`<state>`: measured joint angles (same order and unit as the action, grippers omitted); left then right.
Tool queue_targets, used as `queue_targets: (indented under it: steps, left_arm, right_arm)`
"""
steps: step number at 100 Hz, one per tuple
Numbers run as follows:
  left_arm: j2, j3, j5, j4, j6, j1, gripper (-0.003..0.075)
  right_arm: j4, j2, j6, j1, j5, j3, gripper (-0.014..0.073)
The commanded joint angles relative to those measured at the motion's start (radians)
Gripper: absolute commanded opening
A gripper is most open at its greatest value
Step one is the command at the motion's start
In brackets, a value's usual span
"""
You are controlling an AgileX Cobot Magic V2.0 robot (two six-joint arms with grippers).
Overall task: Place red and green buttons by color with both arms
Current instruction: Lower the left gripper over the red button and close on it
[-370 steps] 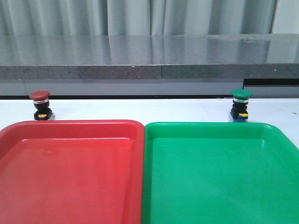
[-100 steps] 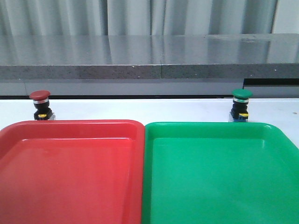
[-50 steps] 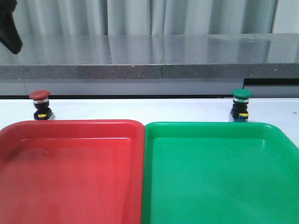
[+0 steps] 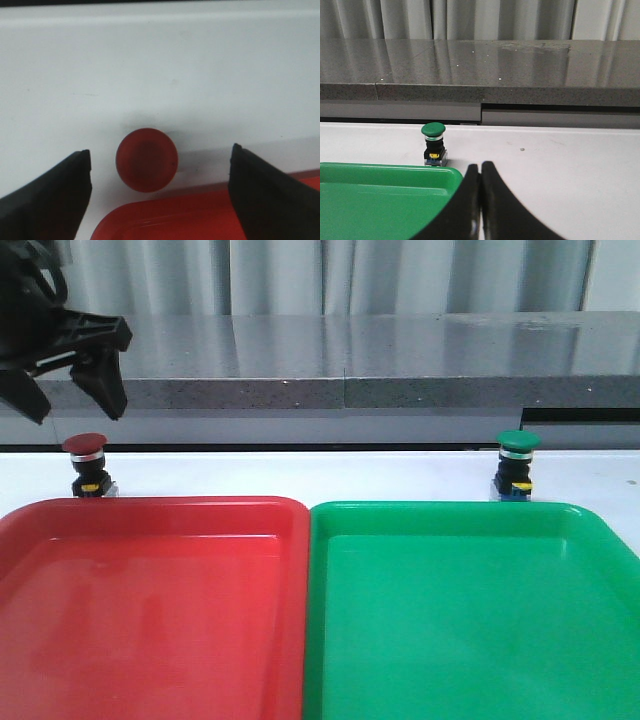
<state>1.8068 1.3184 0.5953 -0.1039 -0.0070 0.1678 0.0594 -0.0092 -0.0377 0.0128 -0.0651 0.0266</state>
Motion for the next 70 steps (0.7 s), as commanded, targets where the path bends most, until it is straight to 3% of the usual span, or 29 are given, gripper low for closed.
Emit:
queue_targets:
  steps: [1, 44, 70]
  left_arm:
    - [-0.011, 0.042, -0.045, -0.003, -0.003, 0.006, 0.0533]
    - [0.05, 0.042, -0.072, -0.003, -0.003, 0.006, 0.0523]
    - [0.05, 0.042, -0.089, -0.003, -0.003, 0.006, 0.0346]
  right_arm:
    - [-0.001, -0.016, -0.003, 0.008, 0.071, -0.013, -0.0067]
    - [-0.001, -0.016, -0.003, 0.008, 0.071, -0.013, -0.0067]
    - [-0.001, -0.016, -0.003, 0.008, 0.071, -0.013, -0.0067]
